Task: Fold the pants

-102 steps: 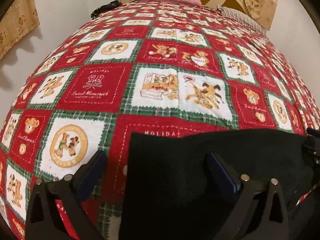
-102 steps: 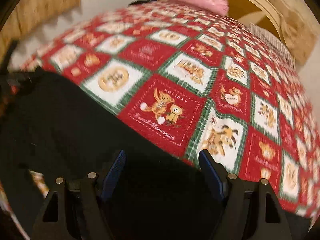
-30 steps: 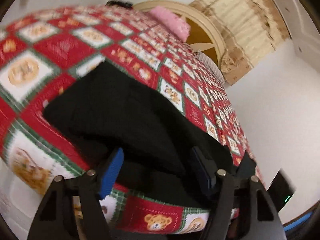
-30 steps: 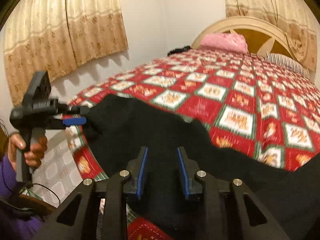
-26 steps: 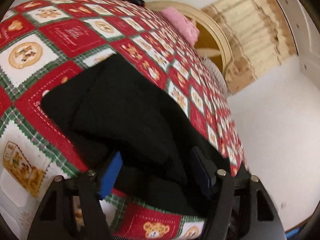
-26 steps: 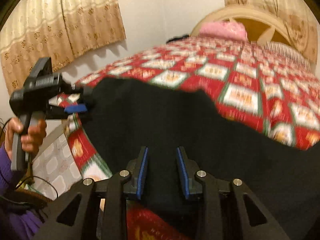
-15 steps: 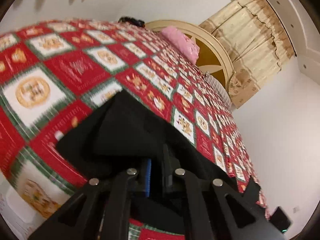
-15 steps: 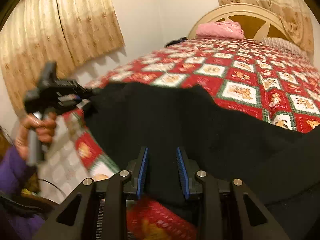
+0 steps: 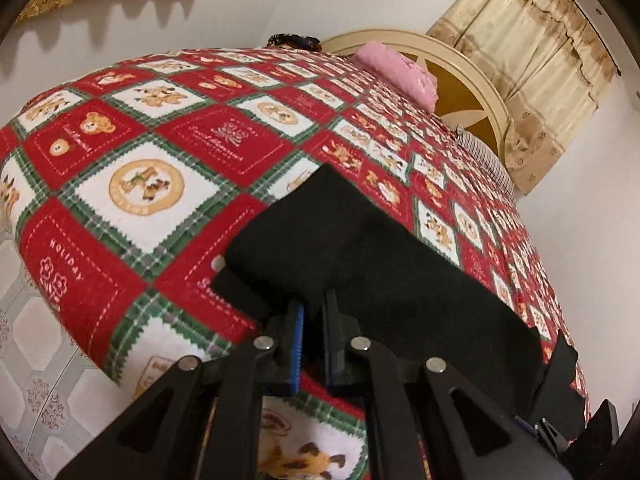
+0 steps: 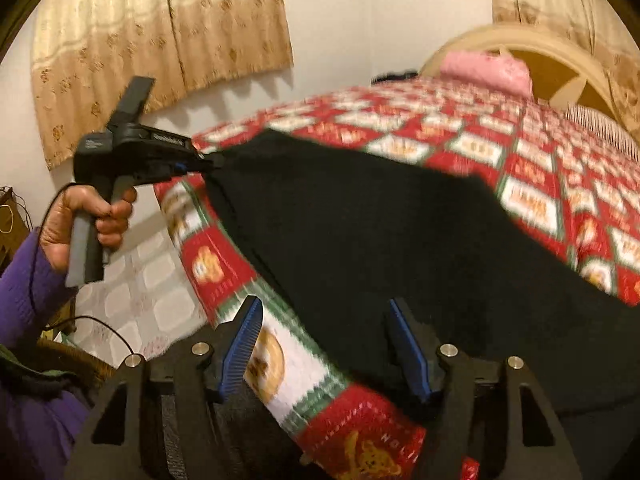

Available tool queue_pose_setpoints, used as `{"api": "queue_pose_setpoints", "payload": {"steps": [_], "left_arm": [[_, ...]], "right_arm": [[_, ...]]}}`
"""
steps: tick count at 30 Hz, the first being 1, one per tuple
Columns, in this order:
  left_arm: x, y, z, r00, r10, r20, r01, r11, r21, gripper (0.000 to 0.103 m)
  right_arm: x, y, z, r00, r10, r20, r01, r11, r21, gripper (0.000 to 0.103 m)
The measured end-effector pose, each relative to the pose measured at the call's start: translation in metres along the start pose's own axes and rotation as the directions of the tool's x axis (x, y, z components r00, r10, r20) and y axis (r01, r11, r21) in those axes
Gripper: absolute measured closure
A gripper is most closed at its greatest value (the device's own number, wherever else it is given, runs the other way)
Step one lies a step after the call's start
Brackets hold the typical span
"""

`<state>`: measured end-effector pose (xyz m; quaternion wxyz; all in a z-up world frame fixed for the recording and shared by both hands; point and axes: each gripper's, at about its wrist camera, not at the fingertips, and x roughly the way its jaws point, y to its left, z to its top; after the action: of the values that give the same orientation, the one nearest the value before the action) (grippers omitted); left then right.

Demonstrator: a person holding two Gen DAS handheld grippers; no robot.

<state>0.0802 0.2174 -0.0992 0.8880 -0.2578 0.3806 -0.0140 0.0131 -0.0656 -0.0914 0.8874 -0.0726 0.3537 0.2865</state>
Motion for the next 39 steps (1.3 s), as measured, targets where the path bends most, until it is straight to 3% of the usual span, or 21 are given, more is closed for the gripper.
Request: {"api": "queue_pose_setpoints", "payload": {"steps": [3,5,6,9,16,19,21,22,24,26,29,31,34,37,39], "left_arm": [[0.000,0.000,0.001,1.000,0.000,-0.001,0.000,1.000,0.000,0.095],[0.001,0.000,0.002,1.000,-0.008,-0.008,0.008,1.000,-0.012,0.095],[0.002,0.000,0.003,1.000,-0.006,-0.009,0.006,1.000,-0.013,0.095],[-0.002,-0.003,0.004,1.000,-0.002,-0.005,0.001,1.000,-0.008,0.095],[-0.019,-0.008,0.004,1.000,0.018,0.017,-0.019,0.999,0.029,0.095],[-0.011,-0.004,0.000,0.999,0.053,-0.001,-0.053,0.998,0.035,0.095],[-0.004,0.001,-0.005,0.996,0.085,-0.016,-0.085,0.996,0.028,0.087],[-0.007,0.001,-0.006,0.996,0.087,-0.007,-0.087,0.996,0.028,0.087],[-0.012,-0.003,-0.005,0.994,0.110,-0.006,-0.110,0.993,0.045,0.076],[-0.026,-0.008,-0.003,0.978,0.201,0.050,-0.204,0.976,0.076,0.058],[-0.050,-0.025,0.002,0.950,0.261,0.172,-0.286,0.948,0.143,0.055],[-0.058,-0.037,0.006,0.947,0.232,0.221,-0.275,0.943,0.188,0.055],[-0.047,-0.061,0.012,0.963,0.158,0.218,-0.214,0.940,0.267,0.055],[-0.022,-0.080,0.013,0.979,0.099,0.181,-0.152,0.939,0.309,0.055],[-0.003,-0.085,0.009,0.982,0.107,0.153,-0.151,0.937,0.315,0.055]], "right_arm": [[-0.002,0.003,-0.004,1.000,-0.028,0.004,0.028,0.999,-0.036,0.039],[-0.001,0.006,-0.003,0.998,-0.063,0.004,0.063,0.996,-0.065,0.060],[0.001,0.007,-0.002,0.996,-0.094,0.001,0.094,0.992,-0.081,0.076],[0.002,0.003,0.003,0.995,-0.095,-0.002,0.095,0.993,-0.071,0.095],[-0.028,-0.002,0.010,0.998,-0.028,0.048,0.031,0.998,-0.052,0.097],[-0.024,0.006,0.002,1.000,-0.020,0.011,0.021,0.996,-0.091,0.097],[-0.009,0.009,-0.008,0.998,-0.045,-0.038,0.041,0.993,-0.109,0.097],[-0.007,0.009,-0.010,0.998,-0.049,-0.024,0.047,0.993,-0.105,0.097],[-0.008,0.006,-0.009,0.999,-0.038,-0.019,0.036,0.996,-0.080,0.094],[-0.013,-0.001,-0.004,0.999,0.005,-0.039,-0.006,0.999,-0.036,0.085],[-0.035,-0.018,0.004,0.999,0.037,0.015,-0.038,0.998,0.048,0.051],[-0.060,-0.037,0.013,0.993,0.053,0.109,-0.066,0.991,0.119,0.027],[-0.078,-0.068,0.032,0.978,0.072,0.195,-0.114,0.971,0.212,0.026],[-0.064,-0.101,0.058,0.976,0.089,0.197,-0.143,0.948,0.285,0.026],[-0.037,-0.121,0.069,0.981,0.102,0.163,-0.152,0.930,0.334,0.026]]}}
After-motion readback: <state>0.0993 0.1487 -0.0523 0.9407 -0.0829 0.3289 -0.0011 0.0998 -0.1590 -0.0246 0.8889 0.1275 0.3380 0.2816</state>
